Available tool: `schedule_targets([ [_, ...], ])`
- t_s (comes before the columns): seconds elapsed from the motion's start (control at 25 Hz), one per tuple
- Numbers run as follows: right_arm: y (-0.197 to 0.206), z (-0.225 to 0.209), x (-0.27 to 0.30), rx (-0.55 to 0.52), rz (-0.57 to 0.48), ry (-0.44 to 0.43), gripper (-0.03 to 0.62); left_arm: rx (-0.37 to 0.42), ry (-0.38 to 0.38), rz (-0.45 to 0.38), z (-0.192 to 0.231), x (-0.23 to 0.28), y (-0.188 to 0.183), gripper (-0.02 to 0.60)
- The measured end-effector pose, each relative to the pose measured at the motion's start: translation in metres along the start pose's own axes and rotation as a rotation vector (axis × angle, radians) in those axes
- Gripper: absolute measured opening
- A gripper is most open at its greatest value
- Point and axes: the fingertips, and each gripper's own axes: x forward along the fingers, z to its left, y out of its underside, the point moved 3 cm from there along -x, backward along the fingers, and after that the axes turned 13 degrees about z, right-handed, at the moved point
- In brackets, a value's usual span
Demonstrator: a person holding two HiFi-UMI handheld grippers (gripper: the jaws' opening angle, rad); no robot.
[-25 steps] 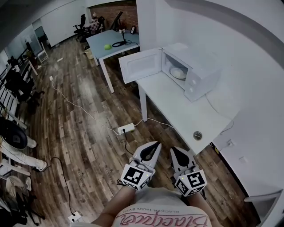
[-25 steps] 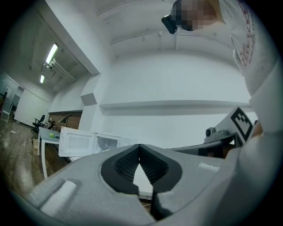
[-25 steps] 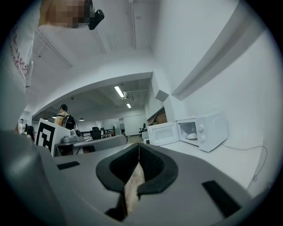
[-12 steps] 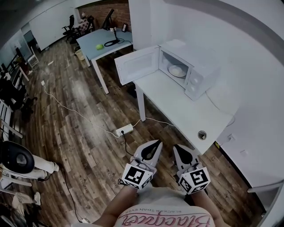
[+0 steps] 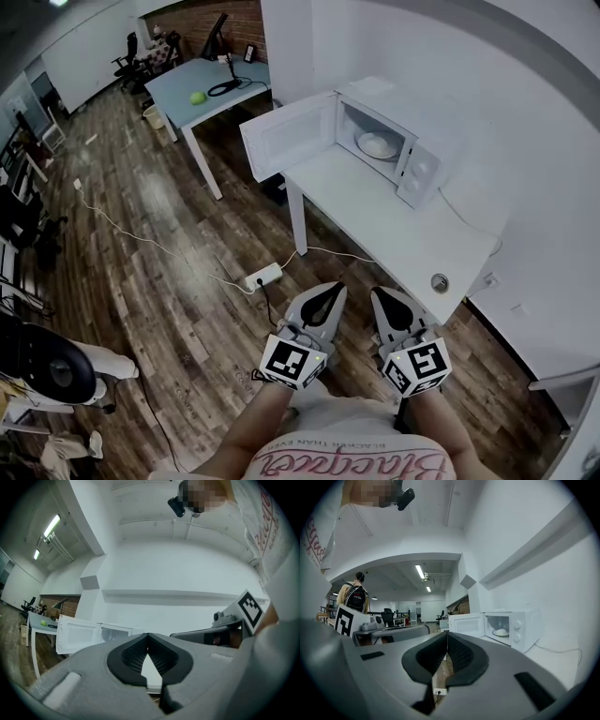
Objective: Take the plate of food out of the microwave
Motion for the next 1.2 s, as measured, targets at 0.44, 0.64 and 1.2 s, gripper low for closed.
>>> schedule_targets([
  [0.44,-0.050,0.020,0.054,-0.098,-0.064,0.043,0.012,0.078,0.043,-0.043,0.065,0.004,-0.037,0.005],
  [0.64,-0.077,0.011,0.068,-0.124,-0.094,0.063,0.012,0.088,0.043,-0.047,0.083,0.018,-0.051,0.005],
  [1.2,-0.069,-0.052,0.048,0.096,-0.077,0.137,0.012,-0.026,0.012,0.027,0.058,0.080,-0.064,0.005],
])
